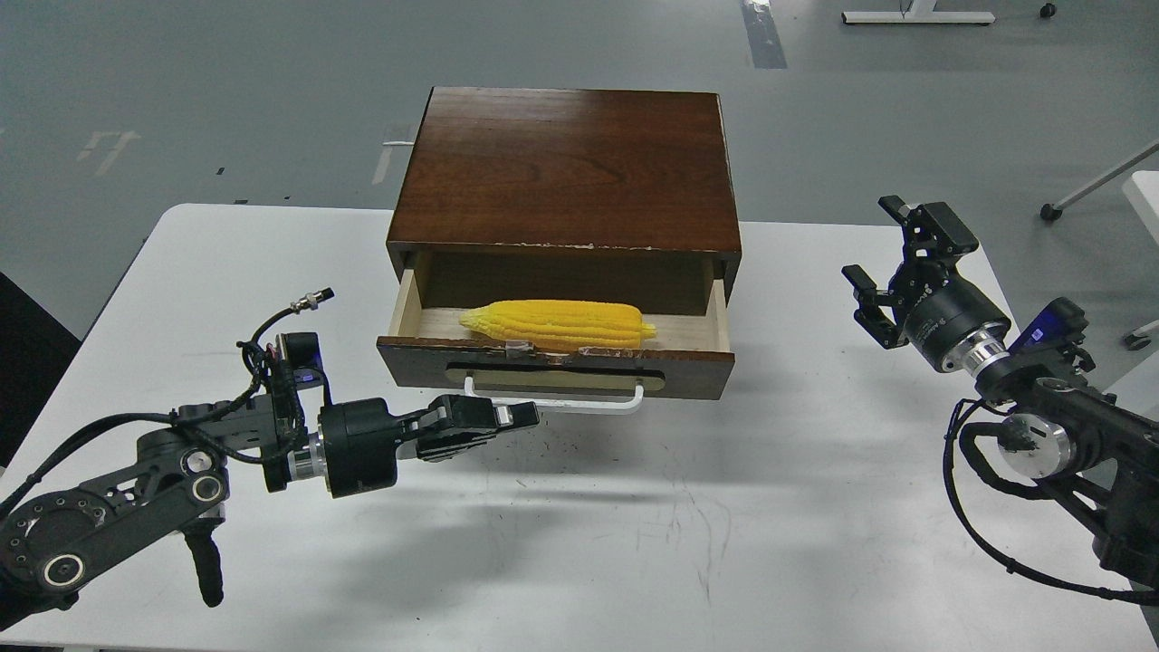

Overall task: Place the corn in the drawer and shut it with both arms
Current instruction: 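Push the drawer front with the left gripper into the box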

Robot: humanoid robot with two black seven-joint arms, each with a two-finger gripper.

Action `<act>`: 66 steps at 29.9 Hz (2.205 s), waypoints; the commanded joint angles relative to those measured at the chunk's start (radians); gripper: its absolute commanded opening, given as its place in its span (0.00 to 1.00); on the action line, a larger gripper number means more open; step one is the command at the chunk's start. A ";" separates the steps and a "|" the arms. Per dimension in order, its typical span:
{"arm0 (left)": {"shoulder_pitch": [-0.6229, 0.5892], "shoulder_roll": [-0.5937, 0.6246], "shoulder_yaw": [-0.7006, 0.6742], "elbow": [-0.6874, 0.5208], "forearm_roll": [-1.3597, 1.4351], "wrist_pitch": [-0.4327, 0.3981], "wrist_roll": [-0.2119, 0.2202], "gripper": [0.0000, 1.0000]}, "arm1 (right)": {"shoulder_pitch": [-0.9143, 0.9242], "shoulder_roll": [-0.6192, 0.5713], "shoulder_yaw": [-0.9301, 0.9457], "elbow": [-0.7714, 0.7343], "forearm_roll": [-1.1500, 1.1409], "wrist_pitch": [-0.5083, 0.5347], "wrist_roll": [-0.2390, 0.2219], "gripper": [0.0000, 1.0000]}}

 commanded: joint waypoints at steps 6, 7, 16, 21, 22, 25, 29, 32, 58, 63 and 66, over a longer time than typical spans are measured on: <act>-0.006 -0.003 -0.016 0.043 -0.005 0.000 0.001 0.00 | 0.000 0.000 0.000 0.000 0.000 -0.002 0.000 0.99; -0.006 -0.003 -0.018 0.048 -0.007 0.000 0.001 0.00 | 0.000 0.000 0.000 0.000 0.001 0.000 0.000 0.99; -0.046 -0.053 -0.032 0.109 -0.019 0.000 0.001 0.00 | -0.014 0.000 0.002 0.000 0.001 -0.002 0.000 0.99; -0.070 -0.079 -0.032 0.146 -0.025 0.000 0.001 0.00 | -0.019 0.000 0.002 0.001 0.001 -0.002 0.000 0.99; -0.073 -0.081 -0.032 0.149 -0.028 0.000 0.001 0.00 | -0.020 0.000 0.002 0.001 0.001 -0.002 0.000 0.99; -0.083 -0.085 -0.032 0.166 -0.046 0.007 0.001 0.00 | -0.026 0.000 0.002 0.003 0.001 -0.002 0.000 0.99; -0.104 -0.087 -0.032 0.183 -0.065 0.009 0.001 0.00 | -0.026 -0.002 0.002 0.003 0.001 -0.002 0.000 0.99; -0.118 -0.087 -0.030 0.189 -0.072 0.009 0.001 0.00 | -0.026 -0.004 0.002 0.003 0.001 -0.002 0.000 0.99; -0.161 -0.113 -0.030 0.255 -0.080 0.018 0.001 0.00 | -0.029 -0.011 0.008 0.006 0.001 -0.002 0.000 0.99; -0.173 -0.113 -0.030 0.266 -0.091 0.020 0.001 0.00 | -0.031 -0.011 0.008 0.006 0.001 -0.002 0.000 0.99; -0.181 -0.113 -0.029 0.273 -0.105 0.020 0.001 0.00 | -0.031 -0.011 0.009 0.006 0.001 -0.002 0.000 0.99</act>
